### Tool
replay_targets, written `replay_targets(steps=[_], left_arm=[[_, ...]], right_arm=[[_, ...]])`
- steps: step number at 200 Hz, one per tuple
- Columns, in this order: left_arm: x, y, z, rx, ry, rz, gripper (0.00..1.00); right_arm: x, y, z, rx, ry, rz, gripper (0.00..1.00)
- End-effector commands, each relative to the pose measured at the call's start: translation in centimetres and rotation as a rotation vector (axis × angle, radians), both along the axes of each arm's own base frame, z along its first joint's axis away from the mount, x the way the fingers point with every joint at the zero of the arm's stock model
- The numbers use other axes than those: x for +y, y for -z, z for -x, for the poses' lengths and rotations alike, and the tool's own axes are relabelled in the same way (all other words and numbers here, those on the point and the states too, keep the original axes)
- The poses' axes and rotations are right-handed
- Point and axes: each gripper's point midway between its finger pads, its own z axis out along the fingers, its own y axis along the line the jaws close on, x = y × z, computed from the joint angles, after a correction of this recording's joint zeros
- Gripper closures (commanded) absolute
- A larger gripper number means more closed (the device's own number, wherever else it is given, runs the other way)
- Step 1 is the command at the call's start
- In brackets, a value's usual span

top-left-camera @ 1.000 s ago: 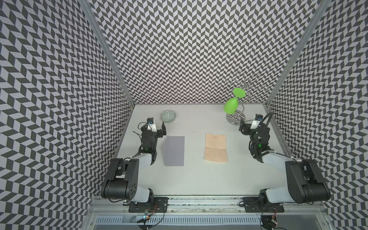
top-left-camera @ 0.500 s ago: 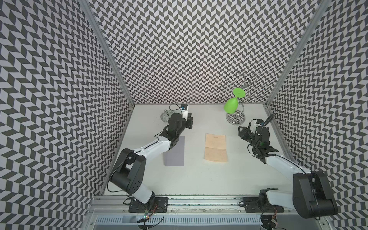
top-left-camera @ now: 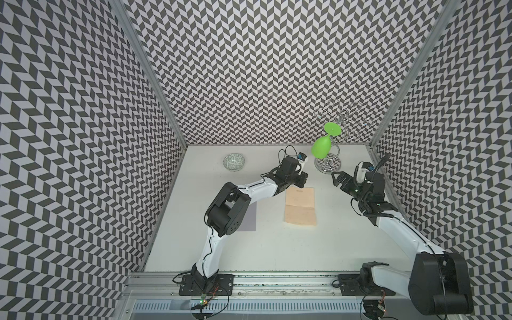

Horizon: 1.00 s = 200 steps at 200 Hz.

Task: Fold the letter paper in half and place it into the envelope
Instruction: Fold the letter paper at the center of the board.

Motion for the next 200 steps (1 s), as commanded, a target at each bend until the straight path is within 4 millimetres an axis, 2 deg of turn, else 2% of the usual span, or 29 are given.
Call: replay_targets(steps=[1,21,50,73,92,118,139,157,177,200], left_arm=[[0.1,2.7,0.4,0.104,0.008,-0.022,1.00],[0.2,4.2,0.7,0.127,0.006,-0.034,1.00],[0.1,5.9,1.1,0.146,0.018,-0.058,1.00],[0.1,7.3,1.3,0.169,0.025,-0.085,1.00],[0.3,8.4,1.6,0.187,0.032,-0.109,1.00],[0.6,9.6,2.0,0.198,0.042,-0.142,1.00],[1.0,10.6,2.3,0.213,0.044,-0.168,1.00],[1.3,11.1,2.6,0.219,0.045,-0.176,1.00],[1.5,11.7,2.9,0.228,0.051,-0.187,1.00],[1.6,12.2,3.2,0.239,0.056,-0.199,1.00]], right_arm=[[1.3,0.8,0.2,0.062,-0.078,-0.025,0.13],[1.4,1.5,0.4,0.095,-0.095,-0.014,0.19],[1.2,1.3,0.6,0.092,-0.105,0.057,0.20],[1.2,1.4,0.8,0.098,-0.113,0.182,0.18],[1.9,0.8,0.9,0.064,-0.171,0.305,0.10],[4.4,-1.0,1.7,-0.054,-0.270,0.574,0.01],[8.1,-2.1,3.8,-0.205,-0.432,0.771,0.00],[11.0,-2.1,6.4,-0.336,-0.603,0.915,0.00],[13.7,-0.6,10.3,-0.447,-0.842,1.046,0.00],[14.5,1.5,13.3,-0.464,-0.973,1.177,0.00]])
